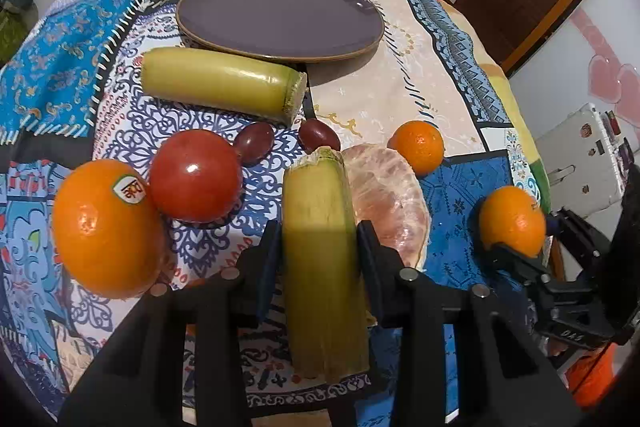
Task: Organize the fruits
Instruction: 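Close the left tool on the yellow-green cylinder while the right tool grasps the large orange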
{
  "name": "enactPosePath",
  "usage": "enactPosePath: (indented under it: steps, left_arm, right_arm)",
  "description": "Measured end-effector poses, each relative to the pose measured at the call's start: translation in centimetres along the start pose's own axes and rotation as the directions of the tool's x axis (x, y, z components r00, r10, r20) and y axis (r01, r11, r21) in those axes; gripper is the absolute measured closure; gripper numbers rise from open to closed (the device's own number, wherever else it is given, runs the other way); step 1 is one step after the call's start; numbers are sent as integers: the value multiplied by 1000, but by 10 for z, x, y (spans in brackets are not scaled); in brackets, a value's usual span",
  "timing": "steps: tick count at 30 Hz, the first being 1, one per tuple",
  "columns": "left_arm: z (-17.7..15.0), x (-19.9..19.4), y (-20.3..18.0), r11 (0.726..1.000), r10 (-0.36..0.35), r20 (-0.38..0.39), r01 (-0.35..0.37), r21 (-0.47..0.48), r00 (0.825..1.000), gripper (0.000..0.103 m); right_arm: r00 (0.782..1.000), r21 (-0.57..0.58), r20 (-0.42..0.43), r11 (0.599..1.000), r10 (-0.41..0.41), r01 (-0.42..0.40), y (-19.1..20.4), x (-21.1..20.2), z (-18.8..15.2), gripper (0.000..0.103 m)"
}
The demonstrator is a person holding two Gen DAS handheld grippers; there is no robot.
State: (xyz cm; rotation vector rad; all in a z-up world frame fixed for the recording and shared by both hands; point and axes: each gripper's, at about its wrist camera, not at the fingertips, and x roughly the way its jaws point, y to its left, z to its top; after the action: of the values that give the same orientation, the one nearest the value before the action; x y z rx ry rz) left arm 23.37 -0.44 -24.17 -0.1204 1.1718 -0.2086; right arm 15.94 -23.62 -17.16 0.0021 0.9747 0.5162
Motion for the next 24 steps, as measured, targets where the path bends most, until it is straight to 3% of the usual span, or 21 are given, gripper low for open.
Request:
enactPosePath:
  steps: [10, 24]
  left_arm:
    - [2, -48, -2, 1000, 3, 123, -6, 22, 992, 66]
    - [20, -122, 9, 1000, 8, 346, -9, 0, 938, 67]
  right_arm:
    - [994, 6, 102, 1000, -29, 29, 1, -29, 23, 41]
    - [954, -48, 295, 996, -54, 71, 21, -63, 91, 41]
